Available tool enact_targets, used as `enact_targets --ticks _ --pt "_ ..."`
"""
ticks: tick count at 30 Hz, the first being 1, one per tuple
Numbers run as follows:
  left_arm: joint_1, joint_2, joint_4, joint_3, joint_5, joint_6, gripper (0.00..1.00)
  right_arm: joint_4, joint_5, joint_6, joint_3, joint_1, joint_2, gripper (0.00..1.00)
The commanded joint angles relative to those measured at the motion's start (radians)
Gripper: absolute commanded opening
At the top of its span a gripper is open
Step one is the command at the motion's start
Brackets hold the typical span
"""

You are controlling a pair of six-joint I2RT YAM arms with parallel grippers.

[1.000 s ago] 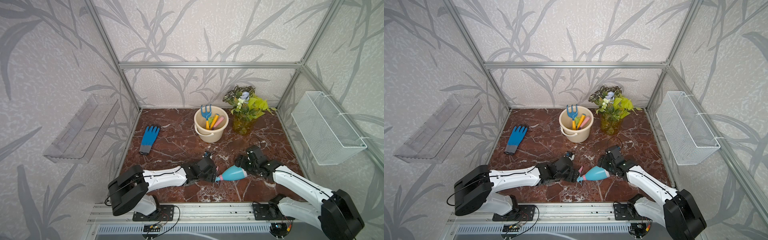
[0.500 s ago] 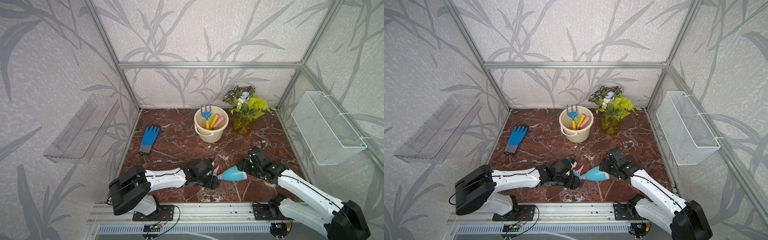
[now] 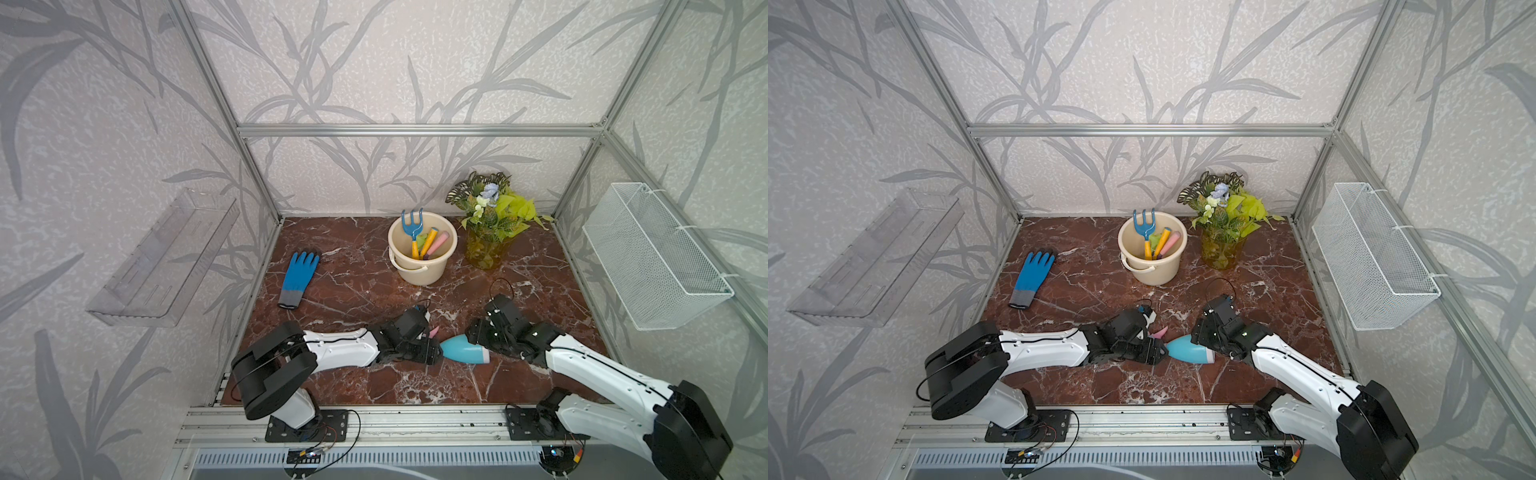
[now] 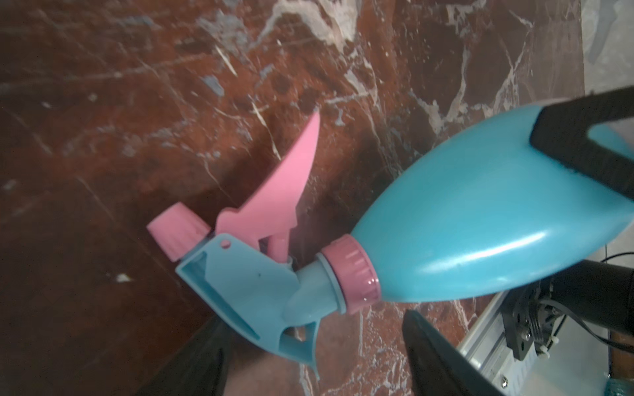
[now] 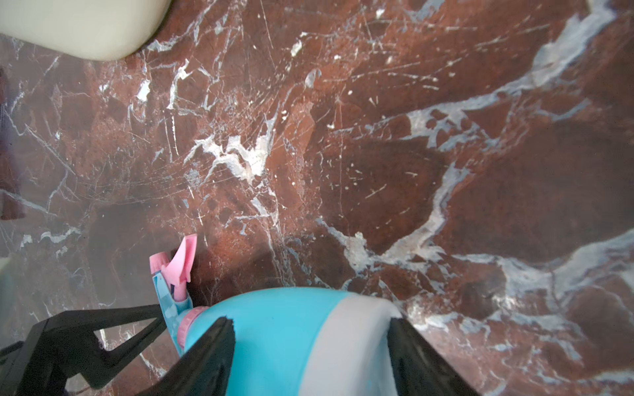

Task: Organize the gardening tools
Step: Adjust the gardening tool at the center of the board.

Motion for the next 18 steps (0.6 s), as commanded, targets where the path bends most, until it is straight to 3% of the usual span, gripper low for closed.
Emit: enact_targets --ticks 1,9,18 --pt "0.035 0.023 0.029 0.019 -0.055 0.022 0.8 -0.004 0.011 -0.03 0.041 0.012 0.022 0.77" --pt "0.089 -0.072 -0.003 0.005 -0.113 0.043 0.81 -0.125 0.08 -0.206 0.208 0.011 0.087 0.87" --pt "0.135 -0.413 -0.109 -0.156 -0.256 -0.092 0.86 -0.321 0.012 -0.495 0.469 0.099 0.285 0.87"
